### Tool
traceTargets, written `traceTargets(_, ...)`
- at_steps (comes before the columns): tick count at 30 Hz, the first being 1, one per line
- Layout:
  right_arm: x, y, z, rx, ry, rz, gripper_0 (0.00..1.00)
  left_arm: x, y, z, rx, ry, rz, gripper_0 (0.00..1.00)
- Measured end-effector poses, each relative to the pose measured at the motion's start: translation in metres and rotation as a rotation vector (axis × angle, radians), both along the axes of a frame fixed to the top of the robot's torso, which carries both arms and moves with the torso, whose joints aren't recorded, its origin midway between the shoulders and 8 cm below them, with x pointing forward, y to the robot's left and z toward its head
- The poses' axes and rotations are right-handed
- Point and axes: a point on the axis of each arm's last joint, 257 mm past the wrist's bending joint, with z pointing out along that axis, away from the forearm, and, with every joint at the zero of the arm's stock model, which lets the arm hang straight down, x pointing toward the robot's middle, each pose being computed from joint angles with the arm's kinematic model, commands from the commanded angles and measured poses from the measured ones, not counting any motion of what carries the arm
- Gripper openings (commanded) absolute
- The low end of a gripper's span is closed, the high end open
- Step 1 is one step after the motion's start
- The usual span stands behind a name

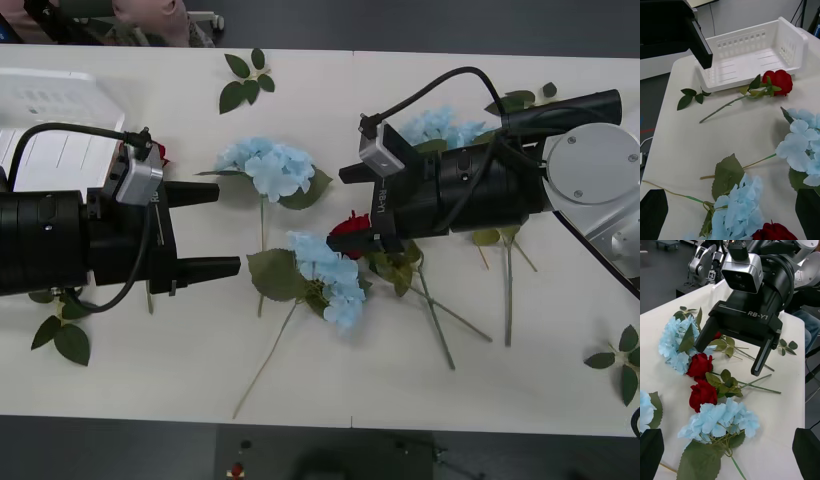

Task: Put the red flowers into the right box and the blue flowers into the left box

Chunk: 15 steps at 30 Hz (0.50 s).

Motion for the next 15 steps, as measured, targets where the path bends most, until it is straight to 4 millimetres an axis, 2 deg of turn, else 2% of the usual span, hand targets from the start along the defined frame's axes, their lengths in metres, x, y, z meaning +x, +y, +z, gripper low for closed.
traceTargets(15,0.0,0.0,0.0,0.0,0.0,0.0,1.0,0.0,0.0,0.0,0.0,0.0,0.0,1.0)
